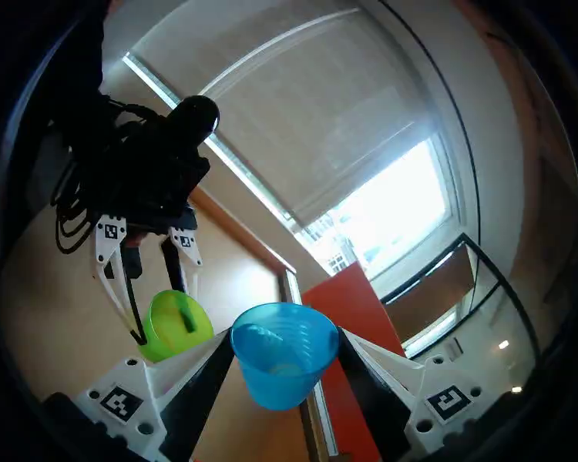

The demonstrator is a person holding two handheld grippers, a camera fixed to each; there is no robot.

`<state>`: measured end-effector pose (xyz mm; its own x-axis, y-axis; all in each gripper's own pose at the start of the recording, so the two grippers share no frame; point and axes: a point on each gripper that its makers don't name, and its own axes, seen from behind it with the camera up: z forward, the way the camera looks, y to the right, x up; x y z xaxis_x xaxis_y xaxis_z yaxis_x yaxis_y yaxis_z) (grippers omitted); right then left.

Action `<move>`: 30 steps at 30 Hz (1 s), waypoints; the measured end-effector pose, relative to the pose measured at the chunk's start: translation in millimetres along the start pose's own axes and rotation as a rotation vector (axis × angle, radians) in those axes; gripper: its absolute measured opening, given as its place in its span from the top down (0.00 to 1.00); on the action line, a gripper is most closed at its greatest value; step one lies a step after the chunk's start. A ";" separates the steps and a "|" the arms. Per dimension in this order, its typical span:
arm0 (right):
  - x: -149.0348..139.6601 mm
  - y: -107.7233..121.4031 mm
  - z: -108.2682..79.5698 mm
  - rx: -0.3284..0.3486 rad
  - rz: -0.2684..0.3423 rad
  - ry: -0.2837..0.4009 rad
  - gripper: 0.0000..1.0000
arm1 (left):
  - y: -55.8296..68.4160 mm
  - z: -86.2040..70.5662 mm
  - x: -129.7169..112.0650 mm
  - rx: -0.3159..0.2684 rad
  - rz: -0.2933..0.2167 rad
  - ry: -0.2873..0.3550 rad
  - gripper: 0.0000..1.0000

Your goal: Pour water

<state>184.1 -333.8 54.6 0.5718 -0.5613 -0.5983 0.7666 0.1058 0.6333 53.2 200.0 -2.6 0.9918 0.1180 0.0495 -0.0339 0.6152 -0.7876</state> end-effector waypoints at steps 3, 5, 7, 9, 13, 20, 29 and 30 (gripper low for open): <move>0.3 -0.3 1.6 0.003 -0.014 -0.004 0.06 | -0.3 -0.2 0.8 0.000 0.002 0.001 0.19; 0.4 0.3 2.7 0.003 -0.027 -0.007 0.06 | -0.6 -0.5 2.0 0.001 0.000 0.003 0.19; 0.5 0.4 3.6 0.003 -0.036 -0.009 0.06 | -1.1 -0.8 3.1 0.003 -0.002 0.006 0.19; 0.7 0.5 4.6 0.004 -0.045 -0.011 0.06 | -1.7 -1.2 4.2 0.005 -0.004 0.010 0.19; 1.7 1.3 6.3 0.006 -0.063 -0.014 0.06 | -1.9 -1.6 5.0 0.006 -0.005 0.013 0.19; 2.9 0.7 9.1 0.006 -0.087 -0.020 0.06 | -3.0 -1.7 6.9 0.008 0.003 0.015 0.19; 3.5 3.0 11.4 0.000 -0.127 -0.027 0.06 | -3.9 -2.0 10.1 0.010 0.005 0.021 0.19; 3.7 3.3 11.6 -0.001 -0.131 -0.027 0.06 | -3.9 -2.0 10.1 0.010 0.005 0.021 0.19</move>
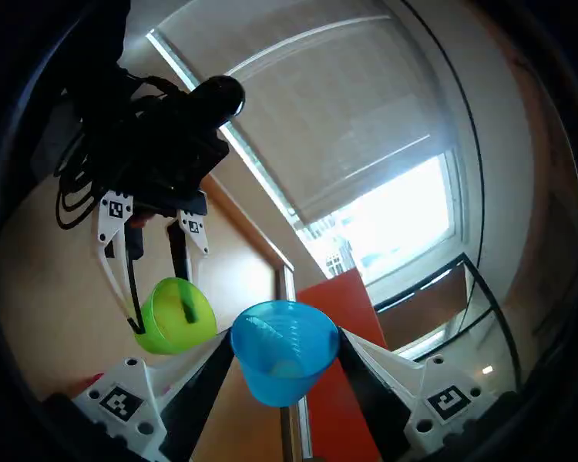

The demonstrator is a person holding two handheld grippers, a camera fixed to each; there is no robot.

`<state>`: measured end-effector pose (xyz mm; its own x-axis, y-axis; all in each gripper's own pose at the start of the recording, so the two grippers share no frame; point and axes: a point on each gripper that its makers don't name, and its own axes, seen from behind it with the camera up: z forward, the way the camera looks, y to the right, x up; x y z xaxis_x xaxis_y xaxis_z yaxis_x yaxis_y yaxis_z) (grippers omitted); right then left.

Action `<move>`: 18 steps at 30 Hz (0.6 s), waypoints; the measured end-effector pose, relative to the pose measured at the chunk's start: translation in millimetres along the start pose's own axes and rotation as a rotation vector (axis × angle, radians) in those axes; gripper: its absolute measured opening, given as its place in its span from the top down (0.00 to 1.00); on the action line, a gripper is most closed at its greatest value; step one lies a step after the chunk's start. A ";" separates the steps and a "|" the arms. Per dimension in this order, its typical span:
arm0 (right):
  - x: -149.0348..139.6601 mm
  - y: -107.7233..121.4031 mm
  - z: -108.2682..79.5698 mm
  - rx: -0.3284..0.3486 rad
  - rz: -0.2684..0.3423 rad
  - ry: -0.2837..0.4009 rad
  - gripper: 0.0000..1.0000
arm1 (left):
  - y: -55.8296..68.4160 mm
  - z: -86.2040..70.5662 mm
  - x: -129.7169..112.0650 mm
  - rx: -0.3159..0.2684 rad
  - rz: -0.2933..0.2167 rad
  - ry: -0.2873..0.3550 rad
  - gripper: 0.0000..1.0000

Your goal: Pour water

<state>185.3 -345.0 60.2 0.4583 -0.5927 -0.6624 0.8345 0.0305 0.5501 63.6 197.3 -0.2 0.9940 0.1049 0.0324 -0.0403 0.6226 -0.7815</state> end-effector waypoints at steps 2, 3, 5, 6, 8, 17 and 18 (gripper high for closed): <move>0.3 0.7 0.3 -0.002 -0.010 -0.001 0.07 | 0.6 0.4 0.7 -0.001 -0.001 0.002 0.19; 0.4 1.0 0.4 -0.002 -0.015 -0.002 0.07 | 0.8 0.6 1.0 -0.002 -0.001 0.003 0.19; 0.2 1.7 0.9 -0.002 -0.025 -0.005 0.06 | 0.8 1.1 1.9 -0.001 0.000 0.004 0.19; 0.1 2.0 1.1 -0.002 -0.030 -0.007 0.06 | 0.9 1.3 2.2 -0.001 0.000 0.005 0.19; -0.2 2.8 1.9 -0.003 -0.040 -0.009 0.07 | 1.5 1.5 2.9 -0.003 -0.001 0.005 0.19; 0.2 3.5 5.1 -0.004 -0.070 -0.016 0.07 | 2.6 1.9 1.7 -0.006 -0.001 0.006 0.19; 0.5 3.7 5.3 -0.005 -0.072 -0.016 0.06 | 2.6 1.8 1.7 -0.007 -0.001 0.007 0.19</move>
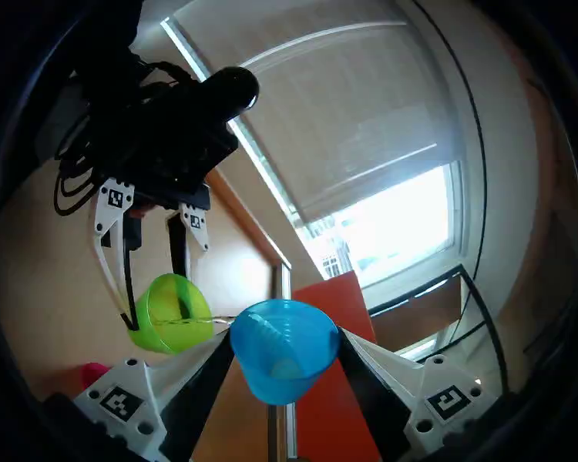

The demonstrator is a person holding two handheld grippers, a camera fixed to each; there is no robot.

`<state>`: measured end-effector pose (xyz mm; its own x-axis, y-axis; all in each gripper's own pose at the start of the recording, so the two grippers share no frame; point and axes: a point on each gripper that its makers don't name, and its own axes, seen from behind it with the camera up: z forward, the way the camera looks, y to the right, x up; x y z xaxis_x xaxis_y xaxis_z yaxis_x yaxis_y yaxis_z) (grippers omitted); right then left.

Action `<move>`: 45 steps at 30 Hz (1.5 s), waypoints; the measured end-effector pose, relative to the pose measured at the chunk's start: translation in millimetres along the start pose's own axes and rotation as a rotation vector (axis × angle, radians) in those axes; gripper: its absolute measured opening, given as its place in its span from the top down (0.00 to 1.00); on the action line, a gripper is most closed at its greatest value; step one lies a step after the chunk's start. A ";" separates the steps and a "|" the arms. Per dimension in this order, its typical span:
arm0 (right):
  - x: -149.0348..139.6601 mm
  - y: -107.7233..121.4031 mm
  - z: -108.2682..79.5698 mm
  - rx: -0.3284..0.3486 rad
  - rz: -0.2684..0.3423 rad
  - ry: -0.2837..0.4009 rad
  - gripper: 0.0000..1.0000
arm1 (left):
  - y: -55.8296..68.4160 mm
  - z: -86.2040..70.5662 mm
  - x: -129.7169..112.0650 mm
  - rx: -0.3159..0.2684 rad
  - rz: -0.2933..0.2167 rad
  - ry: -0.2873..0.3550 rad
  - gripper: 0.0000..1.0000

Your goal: Pour water

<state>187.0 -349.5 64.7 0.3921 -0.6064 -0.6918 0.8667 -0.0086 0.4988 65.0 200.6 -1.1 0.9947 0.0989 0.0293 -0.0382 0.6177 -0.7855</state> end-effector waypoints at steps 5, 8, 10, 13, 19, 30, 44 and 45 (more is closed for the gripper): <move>0.2 1.3 0.6 -0.004 -0.012 -0.002 0.07 | -0.3 0.1 0.6 0.000 0.000 0.001 0.19; -0.2 1.6 1.1 -0.006 -0.017 -0.003 0.06 | 0.2 0.2 0.9 -0.001 -0.001 0.002 0.19; -0.7 1.7 1.5 -0.005 -0.021 -0.005 0.07 | 0.6 0.1 0.8 -0.001 -0.001 0.003 0.19; -1.6 2.0 1.9 -0.005 -0.029 -0.008 0.07 | 1.0 -0.2 0.4 -0.001 -0.001 0.003 0.19; -2.8 2.7 1.8 -0.004 -0.047 -0.014 0.07 | 1.1 -0.1 0.4 -0.001 0.001 0.003 0.19; -3.4 5.0 2.6 -0.005 -0.071 -0.018 0.06 | 2.5 1.7 1.2 -0.006 0.003 0.005 0.19; -2.4 6.6 3.4 -0.011 -0.097 -0.019 0.07 | 2.2 1.8 -0.4 -0.005 0.004 0.003 0.19; -2.4 6.4 3.3 -0.011 -0.099 -0.019 0.07 | 2.2 1.9 -0.2 -0.006 0.004 0.003 0.19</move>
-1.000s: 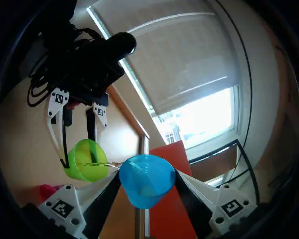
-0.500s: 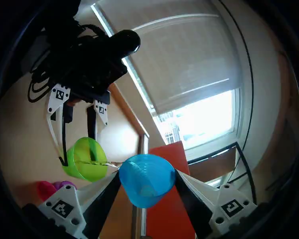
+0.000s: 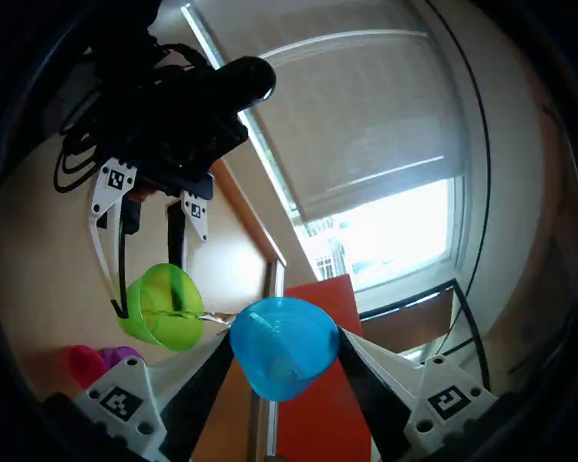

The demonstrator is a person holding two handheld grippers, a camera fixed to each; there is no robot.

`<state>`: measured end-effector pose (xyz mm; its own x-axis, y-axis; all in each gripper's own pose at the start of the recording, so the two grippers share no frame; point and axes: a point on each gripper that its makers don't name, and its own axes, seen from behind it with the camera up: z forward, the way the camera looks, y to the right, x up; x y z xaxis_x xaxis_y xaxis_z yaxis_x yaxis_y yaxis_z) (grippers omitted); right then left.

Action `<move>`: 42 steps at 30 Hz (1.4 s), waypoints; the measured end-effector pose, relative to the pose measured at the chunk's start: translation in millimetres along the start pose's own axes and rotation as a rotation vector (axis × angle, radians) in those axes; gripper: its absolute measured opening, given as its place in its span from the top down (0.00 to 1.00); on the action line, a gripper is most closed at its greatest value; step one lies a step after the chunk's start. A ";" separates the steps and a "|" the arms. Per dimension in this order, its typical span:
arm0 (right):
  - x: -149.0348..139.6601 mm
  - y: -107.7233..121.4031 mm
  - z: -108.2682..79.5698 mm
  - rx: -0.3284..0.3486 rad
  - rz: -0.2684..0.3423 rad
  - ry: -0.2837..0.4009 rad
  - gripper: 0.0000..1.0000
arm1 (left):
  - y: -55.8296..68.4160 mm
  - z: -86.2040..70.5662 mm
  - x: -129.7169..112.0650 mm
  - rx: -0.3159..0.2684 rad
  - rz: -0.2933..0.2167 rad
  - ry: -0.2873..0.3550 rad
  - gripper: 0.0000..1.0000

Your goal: Pour water

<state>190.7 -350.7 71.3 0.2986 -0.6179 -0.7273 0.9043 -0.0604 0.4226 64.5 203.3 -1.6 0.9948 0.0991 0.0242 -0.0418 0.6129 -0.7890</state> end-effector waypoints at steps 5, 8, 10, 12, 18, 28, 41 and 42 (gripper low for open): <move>1.3 0.3 -1.0 -0.002 -0.008 0.003 0.07 | 0.3 0.2 1.0 0.001 0.000 0.002 0.19; 0.6 2.3 -1.5 -0.010 -0.014 0.001 0.07 | 0.9 0.3 0.9 0.001 0.000 0.002 0.19; 0.1 3.2 -1.8 -0.012 -0.018 0.000 0.07 | 1.3 0.2 1.1 0.000 0.000 0.001 0.19; -0.3 3.9 -2.1 -0.013 -0.021 -0.001 0.07 | 1.6 0.1 1.5 0.000 0.002 0.001 0.19; -0.5 4.9 -3.0 -0.021 -0.029 -0.003 0.07 | 1.7 0.0 1.7 -0.001 0.000 0.002 0.19; -1.1 6.4 -3.3 -0.027 -0.048 -0.005 0.07 | 3.9 -0.8 2.6 -0.005 0.006 -0.002 0.19; -4.1 9.7 -3.8 -0.034 -0.079 -0.010 0.07 | 4.0 -0.8 0.6 -0.003 0.009 -0.008 0.19; -4.2 9.9 -3.9 -0.035 -0.081 -0.010 0.07 | 4.0 -0.7 0.6 -0.003 0.009 -0.008 0.19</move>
<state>199.6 -345.7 76.4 0.2211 -0.6201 -0.7527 0.9354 -0.0834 0.3435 65.0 205.3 -5.2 0.9936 0.1110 0.0216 -0.0509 0.6094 -0.7912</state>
